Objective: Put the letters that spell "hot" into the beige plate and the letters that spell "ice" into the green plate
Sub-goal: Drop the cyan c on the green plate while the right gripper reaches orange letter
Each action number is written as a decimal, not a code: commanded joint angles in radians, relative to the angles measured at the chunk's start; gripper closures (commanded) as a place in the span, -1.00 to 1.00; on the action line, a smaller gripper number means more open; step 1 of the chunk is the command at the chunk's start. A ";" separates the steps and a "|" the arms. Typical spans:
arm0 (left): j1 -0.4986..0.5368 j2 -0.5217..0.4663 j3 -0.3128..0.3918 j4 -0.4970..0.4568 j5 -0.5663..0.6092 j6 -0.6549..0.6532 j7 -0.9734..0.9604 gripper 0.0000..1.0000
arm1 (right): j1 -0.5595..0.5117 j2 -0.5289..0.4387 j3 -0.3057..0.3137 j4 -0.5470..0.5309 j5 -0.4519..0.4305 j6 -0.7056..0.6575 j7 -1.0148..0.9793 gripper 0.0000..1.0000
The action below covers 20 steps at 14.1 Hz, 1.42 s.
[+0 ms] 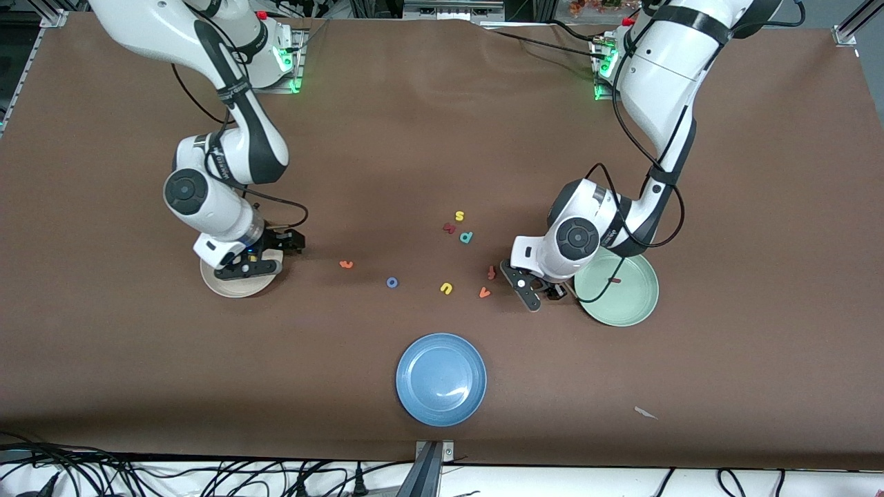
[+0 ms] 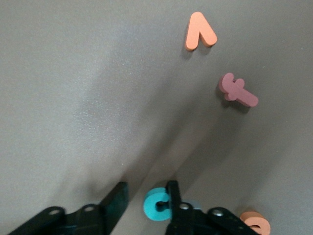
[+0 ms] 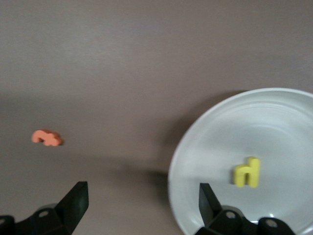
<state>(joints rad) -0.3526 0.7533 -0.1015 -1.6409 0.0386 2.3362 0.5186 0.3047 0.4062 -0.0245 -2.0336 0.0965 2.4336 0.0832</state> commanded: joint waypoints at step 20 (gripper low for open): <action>0.173 -0.049 0.011 -0.002 0.129 -0.086 0.146 0.48 | 0.162 0.217 0.012 0.107 -0.060 0.153 -0.323 -0.99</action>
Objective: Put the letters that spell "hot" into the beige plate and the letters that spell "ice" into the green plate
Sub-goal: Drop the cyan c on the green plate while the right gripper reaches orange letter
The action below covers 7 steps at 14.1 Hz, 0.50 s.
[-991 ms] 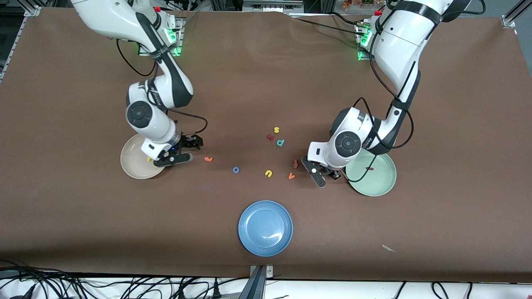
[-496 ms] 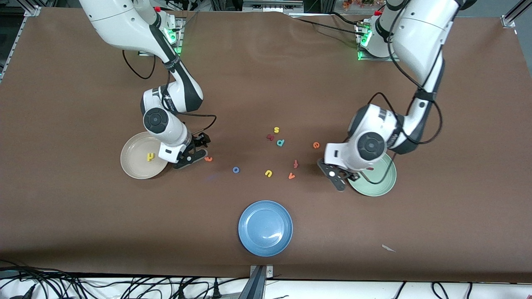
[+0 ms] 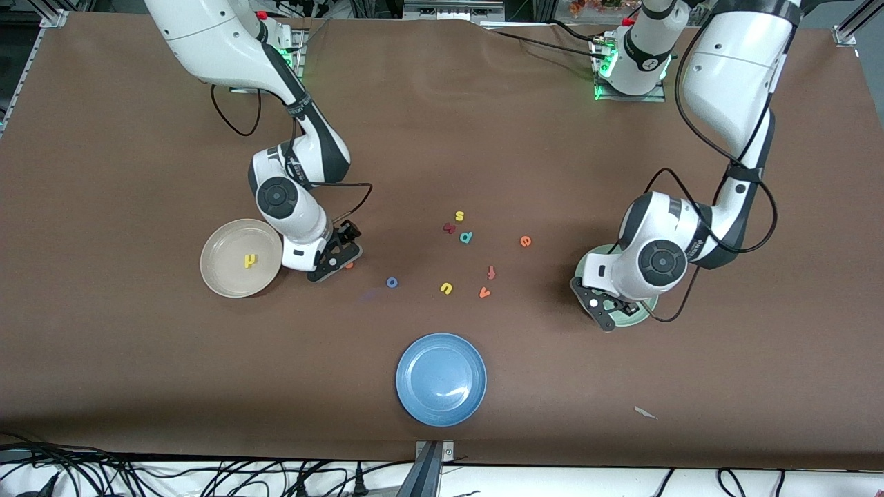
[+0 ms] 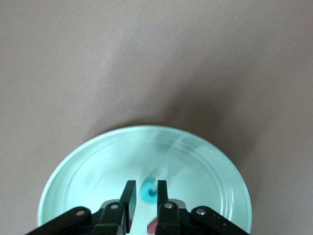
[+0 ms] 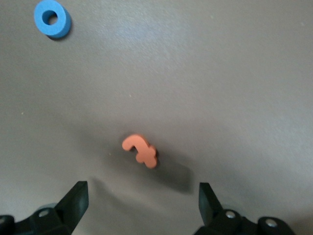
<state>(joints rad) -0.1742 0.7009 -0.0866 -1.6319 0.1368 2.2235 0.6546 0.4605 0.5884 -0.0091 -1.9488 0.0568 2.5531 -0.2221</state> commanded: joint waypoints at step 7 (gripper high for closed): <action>-0.019 -0.118 -0.047 0.003 0.014 -0.181 -0.026 -1.00 | 0.013 0.050 -0.003 0.042 -0.095 0.042 -0.033 -0.39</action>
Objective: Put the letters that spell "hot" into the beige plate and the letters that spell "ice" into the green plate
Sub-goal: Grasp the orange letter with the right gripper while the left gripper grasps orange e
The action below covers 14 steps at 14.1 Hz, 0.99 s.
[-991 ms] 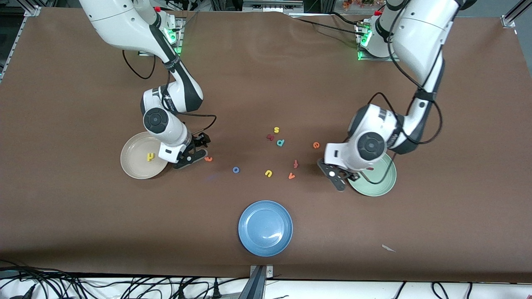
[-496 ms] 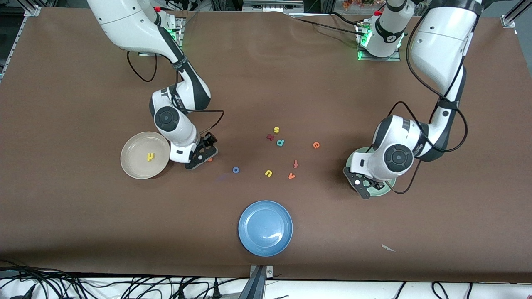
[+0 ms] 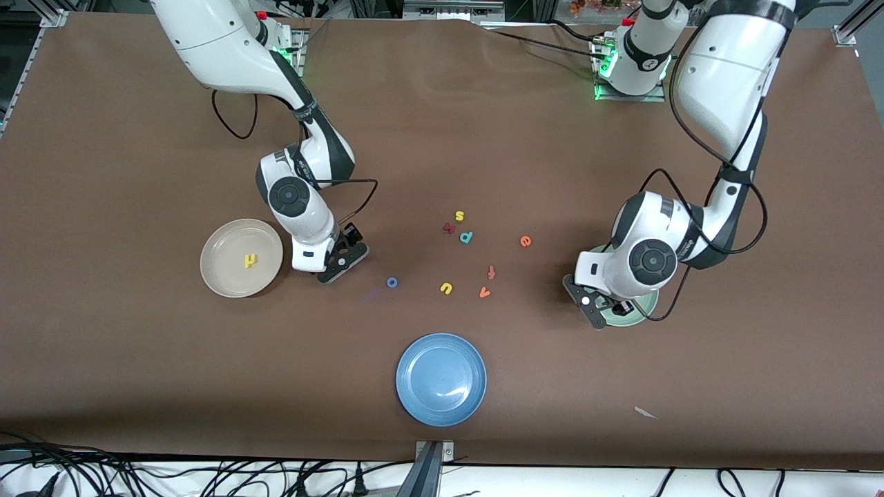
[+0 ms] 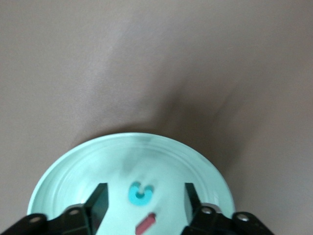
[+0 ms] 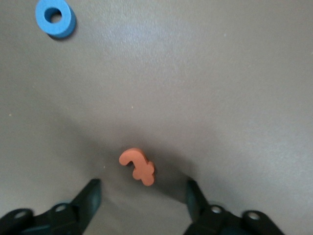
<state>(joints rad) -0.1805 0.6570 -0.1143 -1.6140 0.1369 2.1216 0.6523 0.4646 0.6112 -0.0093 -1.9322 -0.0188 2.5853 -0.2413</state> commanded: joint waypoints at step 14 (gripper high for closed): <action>-0.098 -0.066 -0.188 -0.261 0.045 0.190 -0.472 -0.93 | 0.014 0.048 -0.003 0.056 -0.020 0.038 -0.015 -0.21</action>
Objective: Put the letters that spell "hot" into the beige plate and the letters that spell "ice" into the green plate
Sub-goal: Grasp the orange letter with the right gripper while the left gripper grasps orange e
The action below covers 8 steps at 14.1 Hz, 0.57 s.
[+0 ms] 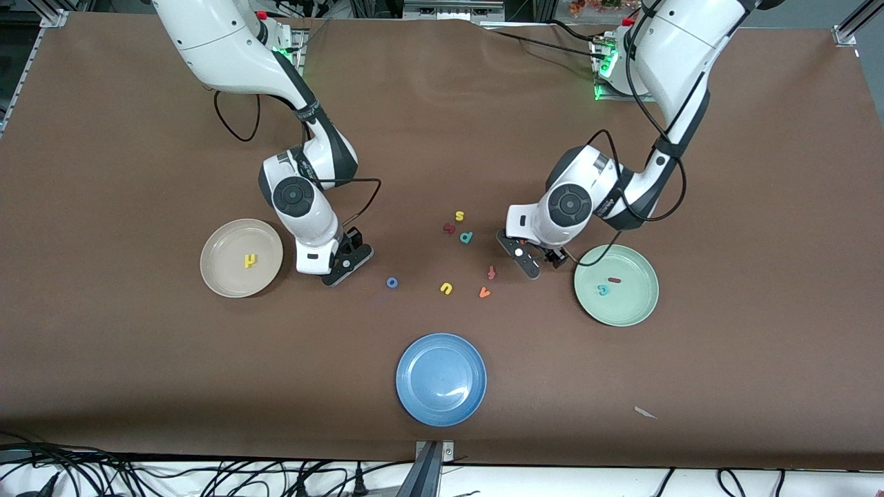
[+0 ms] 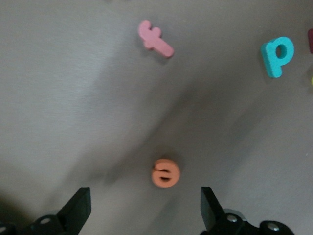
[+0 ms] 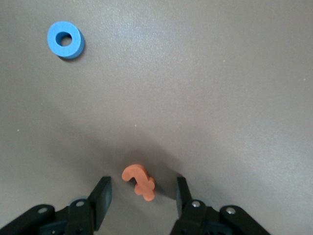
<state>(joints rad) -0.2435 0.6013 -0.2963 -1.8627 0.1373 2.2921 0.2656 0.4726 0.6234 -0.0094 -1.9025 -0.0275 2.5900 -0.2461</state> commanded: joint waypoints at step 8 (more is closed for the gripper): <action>-0.023 0.026 -0.007 -0.042 0.133 0.104 -0.141 -0.40 | 0.006 0.044 -0.003 0.026 -0.011 0.047 -0.010 0.24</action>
<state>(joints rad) -0.2804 0.6226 -0.2994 -1.8826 0.2351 2.3593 0.1442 0.4746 0.6255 -0.0092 -1.8995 -0.0275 2.6099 -0.2482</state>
